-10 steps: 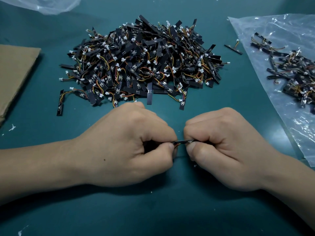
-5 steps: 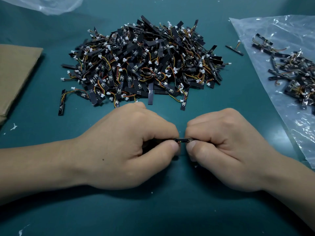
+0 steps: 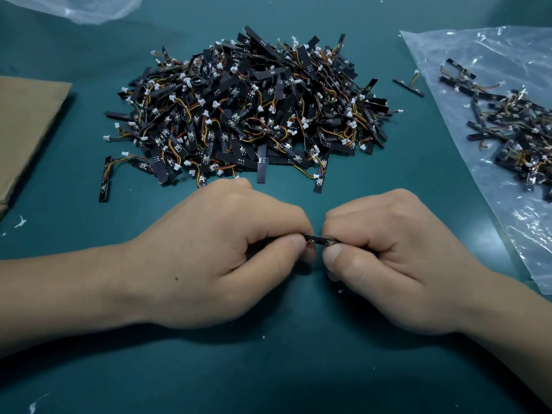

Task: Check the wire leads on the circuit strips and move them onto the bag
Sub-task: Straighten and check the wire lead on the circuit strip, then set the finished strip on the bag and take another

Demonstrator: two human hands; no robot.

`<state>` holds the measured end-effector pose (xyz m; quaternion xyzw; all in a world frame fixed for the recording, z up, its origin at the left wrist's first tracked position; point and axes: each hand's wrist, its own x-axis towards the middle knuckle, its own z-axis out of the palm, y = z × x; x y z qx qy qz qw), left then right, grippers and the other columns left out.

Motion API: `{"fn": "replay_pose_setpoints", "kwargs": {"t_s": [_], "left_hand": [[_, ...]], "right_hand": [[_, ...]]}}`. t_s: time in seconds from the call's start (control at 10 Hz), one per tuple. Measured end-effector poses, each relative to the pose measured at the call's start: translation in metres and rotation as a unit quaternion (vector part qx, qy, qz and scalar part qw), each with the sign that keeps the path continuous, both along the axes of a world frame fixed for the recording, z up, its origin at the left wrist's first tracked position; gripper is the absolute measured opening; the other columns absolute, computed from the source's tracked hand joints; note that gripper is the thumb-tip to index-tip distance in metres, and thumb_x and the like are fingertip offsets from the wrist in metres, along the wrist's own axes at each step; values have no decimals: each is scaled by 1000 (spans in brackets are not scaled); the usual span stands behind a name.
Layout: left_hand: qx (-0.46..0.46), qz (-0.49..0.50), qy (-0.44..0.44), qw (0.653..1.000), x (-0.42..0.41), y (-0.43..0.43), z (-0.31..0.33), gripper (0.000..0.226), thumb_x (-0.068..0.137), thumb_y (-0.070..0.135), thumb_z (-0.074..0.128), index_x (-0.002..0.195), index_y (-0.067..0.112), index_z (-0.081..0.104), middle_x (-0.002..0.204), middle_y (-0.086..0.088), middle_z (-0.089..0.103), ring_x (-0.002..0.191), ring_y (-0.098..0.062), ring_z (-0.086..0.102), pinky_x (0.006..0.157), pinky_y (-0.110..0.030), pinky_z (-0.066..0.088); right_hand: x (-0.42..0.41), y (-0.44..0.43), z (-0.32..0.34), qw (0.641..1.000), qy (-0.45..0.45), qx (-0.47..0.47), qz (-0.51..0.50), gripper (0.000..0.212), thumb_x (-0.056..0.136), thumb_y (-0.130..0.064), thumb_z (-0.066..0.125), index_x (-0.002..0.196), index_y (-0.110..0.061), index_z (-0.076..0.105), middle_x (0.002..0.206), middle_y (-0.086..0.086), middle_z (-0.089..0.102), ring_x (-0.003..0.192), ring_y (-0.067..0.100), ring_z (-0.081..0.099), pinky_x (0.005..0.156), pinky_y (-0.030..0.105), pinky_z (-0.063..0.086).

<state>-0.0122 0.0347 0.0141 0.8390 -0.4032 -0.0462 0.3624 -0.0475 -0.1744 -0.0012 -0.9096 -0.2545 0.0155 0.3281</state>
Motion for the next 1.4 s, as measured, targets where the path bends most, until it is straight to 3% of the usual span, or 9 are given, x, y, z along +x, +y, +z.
{"fn": "replay_pose_setpoints", "kwargs": {"t_s": [0.2,0.5,0.6,0.8,0.9,1.0,1.1,1.2,1.4], "left_hand": [[-37,1,22,999,2,2,0,44,86,30,43,79,-4,72,66,-15,67,59,-19,53,58,-39,44],[-48,16,22,998,3,2,-2,46,86,33,43,90,-3,72,73,-14,69,63,-15,50,59,-45,48],[-74,41,60,995,1,2,-3,46,86,40,44,100,7,72,83,-4,71,67,-2,48,69,-26,42],[-90,45,82,992,0,3,-5,41,86,42,47,105,14,70,87,6,69,72,0,52,72,-18,41],[-102,62,89,989,4,5,-8,47,85,43,49,122,17,63,100,15,63,82,4,53,78,-15,40],[-94,61,83,990,10,7,-8,41,88,33,56,128,25,56,108,14,62,88,-10,55,77,-23,42],[-29,52,12,998,12,9,-10,37,89,30,56,126,30,57,120,22,55,110,-7,49,95,-21,35],[89,46,-61,993,10,8,-14,42,87,45,49,127,35,58,148,15,43,136,-16,34,109,-39,24],[221,33,-149,963,2,7,-17,53,91,51,44,137,26,52,148,9,46,131,-24,43,105,-47,28]], "right_hand": [[1,-2,0,1000,4,24,4,43,92,-27,44,58,-2,51,54,7,45,54,27,46,51,45,38],[1,-4,-2,1000,-10,0,17,42,94,-28,43,64,-4,59,58,3,48,57,26,48,53,45,41],[0,-4,-2,1000,-6,14,15,44,96,-31,43,64,-4,58,57,3,47,56,26,48,53,45,40],[3,0,0,999,-22,17,23,42,92,-26,47,54,-8,40,51,4,35,51,28,38,49,46,35],[0,-3,-4,991,-33,120,-41,39,95,-23,47,57,-20,37,52,-3,34,48,14,37,48,32,34],[5,-6,-3,920,-26,345,-182,30,109,-42,44,95,-29,67,63,-5,53,50,6,41,52,14,33],[12,-9,-4,915,22,344,-212,36,105,-61,40,112,-40,69,73,-1,67,51,5,49,54,14,38],[8,-4,-8,971,-5,180,-159,40,106,-41,44,101,-16,75,64,-3,65,59,2,60,59,17,41],[1,-1,-7,979,-33,131,-155,17,101,-33,58,101,-27,74,61,-6,61,54,19,56,54,32,46]]}}
